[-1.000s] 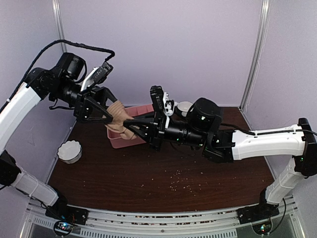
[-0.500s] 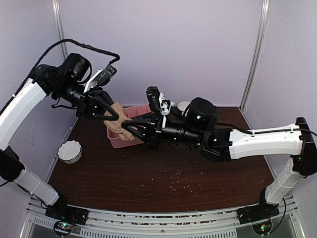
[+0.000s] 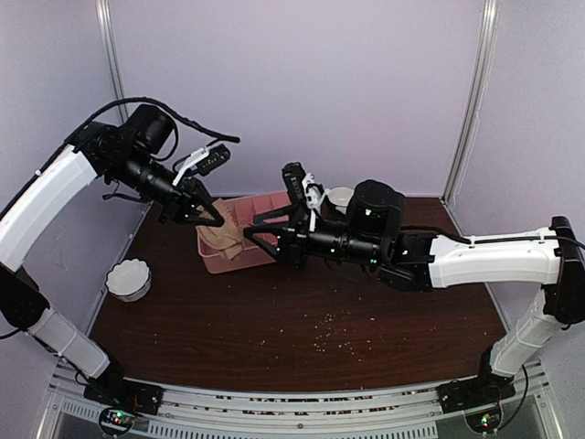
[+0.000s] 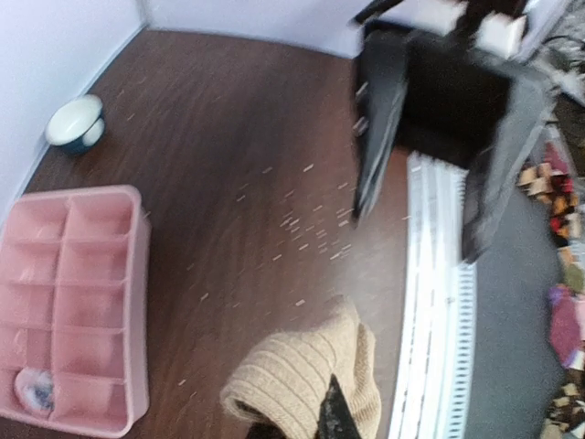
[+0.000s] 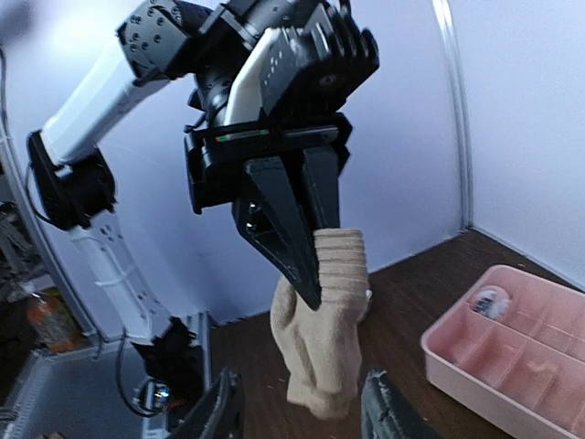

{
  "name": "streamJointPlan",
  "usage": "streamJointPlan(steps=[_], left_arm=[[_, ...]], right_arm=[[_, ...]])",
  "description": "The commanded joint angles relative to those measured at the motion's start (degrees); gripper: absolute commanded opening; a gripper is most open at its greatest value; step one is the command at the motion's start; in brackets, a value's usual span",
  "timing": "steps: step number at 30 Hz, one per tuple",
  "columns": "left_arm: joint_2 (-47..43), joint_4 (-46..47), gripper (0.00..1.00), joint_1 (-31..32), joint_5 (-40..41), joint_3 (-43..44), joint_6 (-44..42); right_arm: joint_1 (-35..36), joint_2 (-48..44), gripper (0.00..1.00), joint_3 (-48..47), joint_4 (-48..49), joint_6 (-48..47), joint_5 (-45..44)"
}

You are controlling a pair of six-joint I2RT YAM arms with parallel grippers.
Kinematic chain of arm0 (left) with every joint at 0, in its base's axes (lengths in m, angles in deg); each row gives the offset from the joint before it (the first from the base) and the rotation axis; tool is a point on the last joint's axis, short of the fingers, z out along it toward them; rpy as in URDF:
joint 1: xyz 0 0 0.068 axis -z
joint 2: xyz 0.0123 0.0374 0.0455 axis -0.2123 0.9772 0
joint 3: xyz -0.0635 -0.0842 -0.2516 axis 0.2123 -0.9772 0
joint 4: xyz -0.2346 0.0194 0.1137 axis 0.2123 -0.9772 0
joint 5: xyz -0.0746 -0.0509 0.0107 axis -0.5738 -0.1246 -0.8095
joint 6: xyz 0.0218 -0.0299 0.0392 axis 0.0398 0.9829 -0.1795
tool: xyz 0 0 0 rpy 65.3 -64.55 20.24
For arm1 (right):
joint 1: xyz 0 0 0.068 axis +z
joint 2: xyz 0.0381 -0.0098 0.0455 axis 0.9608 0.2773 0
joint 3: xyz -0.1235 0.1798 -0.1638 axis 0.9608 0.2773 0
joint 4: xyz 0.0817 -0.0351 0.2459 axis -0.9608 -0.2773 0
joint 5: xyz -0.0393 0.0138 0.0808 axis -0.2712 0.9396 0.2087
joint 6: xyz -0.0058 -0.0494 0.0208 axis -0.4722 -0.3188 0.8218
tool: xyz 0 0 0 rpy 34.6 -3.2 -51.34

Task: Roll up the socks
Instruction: Pass from the right arm to the left, then place the sock in the storage box.

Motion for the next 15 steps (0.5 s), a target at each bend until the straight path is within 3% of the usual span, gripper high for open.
streamJointPlan(steps=[1, 5, 6, 7, 12, 15], left_arm=[[1.64, 10.97, 0.00, -3.66, 25.77, -4.84, 2.81], [6.38, 15.15, 0.00, -6.37, 38.95, -4.72, 7.04], [7.09, 16.68, 0.00, -6.48, 41.97, -4.87, 8.44], [7.83, 18.05, 0.00, -6.50, 44.16, -5.08, 9.65], [14.37, 20.91, 0.00, -6.57, 59.19, -2.72, 17.78], [18.83, 19.86, 0.00, -6.62, 61.97, -0.57, 21.51]], right_arm=[[-2.75, -5.42, 0.50, 2.27, -8.00, 1.18, -10.82], [-2.94, -9.28, 0.75, 5.46, -12.54, -1.97, -20.51], [-2.94, -10.27, 0.92, 6.45, -13.07, -1.79, -23.11], [-3.03, -11.15, 0.99, 7.66, -13.02, -1.22, -25.19], [-4.21, -16.21, 1.00, 14.84, -7.03, 7.79, -32.90], [-5.27, -18.19, 1.00, 13.25, -14.75, 12.10, -34.83]])
